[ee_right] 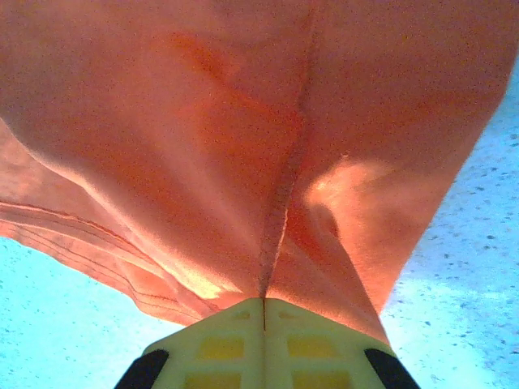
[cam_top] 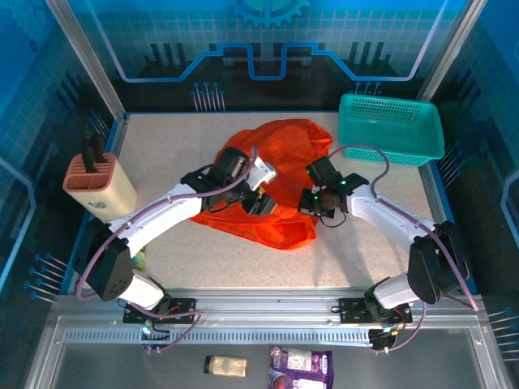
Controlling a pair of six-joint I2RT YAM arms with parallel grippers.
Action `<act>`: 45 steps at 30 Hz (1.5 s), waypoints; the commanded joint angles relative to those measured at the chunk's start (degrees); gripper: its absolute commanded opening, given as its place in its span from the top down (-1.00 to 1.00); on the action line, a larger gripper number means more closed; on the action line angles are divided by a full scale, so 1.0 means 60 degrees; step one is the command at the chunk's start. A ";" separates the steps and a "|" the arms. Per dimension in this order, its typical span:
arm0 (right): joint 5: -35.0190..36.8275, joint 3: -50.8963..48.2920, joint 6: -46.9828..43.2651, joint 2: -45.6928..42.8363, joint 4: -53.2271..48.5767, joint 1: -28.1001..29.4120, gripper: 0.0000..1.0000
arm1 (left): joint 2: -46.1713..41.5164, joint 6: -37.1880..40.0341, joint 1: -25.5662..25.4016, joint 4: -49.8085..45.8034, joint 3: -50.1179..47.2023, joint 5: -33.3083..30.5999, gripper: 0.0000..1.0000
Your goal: Fold the inside-out t-shirt
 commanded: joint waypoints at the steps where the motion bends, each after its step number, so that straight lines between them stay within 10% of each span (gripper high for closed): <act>1: -0.0401 0.0188 -0.0294 -0.0493 -0.0476 -0.0451 1.00 | 0.0205 0.1503 -0.0543 0.1322 -0.0553 -0.0308 -0.41; 7: -0.0717 0.0372 -0.0399 -0.0891 -0.0610 -0.0975 1.00 | 0.1085 0.2357 -0.1468 0.1986 -0.0708 -0.1297 -0.63; 13: -0.0835 0.0525 -0.0400 -0.1149 -0.0691 -0.1212 1.00 | 0.2121 0.2579 -0.2543 0.4189 -0.1015 -0.5859 -0.74; 24: -0.0791 0.0981 -0.0758 -0.1416 -0.1105 -0.1785 1.00 | 0.3130 0.2723 -0.3092 0.5799 -0.1136 -0.9586 -0.85; 39: -0.1344 0.0937 -0.1833 -0.1854 -0.1484 -0.4485 1.00 | 0.2553 0.2482 -0.2420 0.4882 -0.1638 -0.7737 -0.01; 45: -0.1522 0.0893 -0.2041 -0.1830 -0.1460 -0.4916 1.00 | 0.2308 0.2038 -0.2087 0.4066 -0.1412 -0.5293 0.48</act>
